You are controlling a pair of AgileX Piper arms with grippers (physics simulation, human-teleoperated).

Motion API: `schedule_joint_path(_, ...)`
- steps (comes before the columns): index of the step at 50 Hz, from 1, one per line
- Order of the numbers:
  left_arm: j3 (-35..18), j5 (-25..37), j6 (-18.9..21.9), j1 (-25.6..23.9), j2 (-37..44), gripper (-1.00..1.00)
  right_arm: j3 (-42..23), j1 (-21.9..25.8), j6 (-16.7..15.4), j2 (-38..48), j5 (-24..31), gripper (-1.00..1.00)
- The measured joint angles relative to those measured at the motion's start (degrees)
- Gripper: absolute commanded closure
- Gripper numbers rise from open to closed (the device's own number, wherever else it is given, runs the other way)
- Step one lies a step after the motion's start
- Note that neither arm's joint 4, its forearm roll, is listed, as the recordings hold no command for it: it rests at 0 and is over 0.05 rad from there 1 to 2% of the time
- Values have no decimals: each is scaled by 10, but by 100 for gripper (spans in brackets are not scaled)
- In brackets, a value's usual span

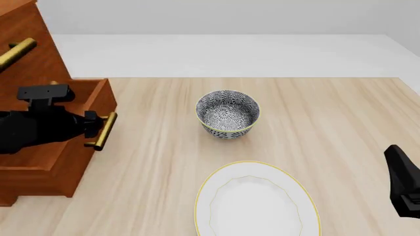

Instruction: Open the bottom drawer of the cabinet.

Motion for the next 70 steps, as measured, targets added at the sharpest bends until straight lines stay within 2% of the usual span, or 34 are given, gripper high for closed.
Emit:
schedule_joint_path(23,5,-11,-30,-41,7,-100,0,0,0,0,0,-100)
schedule_joint_path(64,-43,-20,-76,-162,50,-100,0,0,0,0,0,-100)
schedule_joint_path(70,-45,-15,-74,-163,51,-100,0,0,0,0,0,-100)
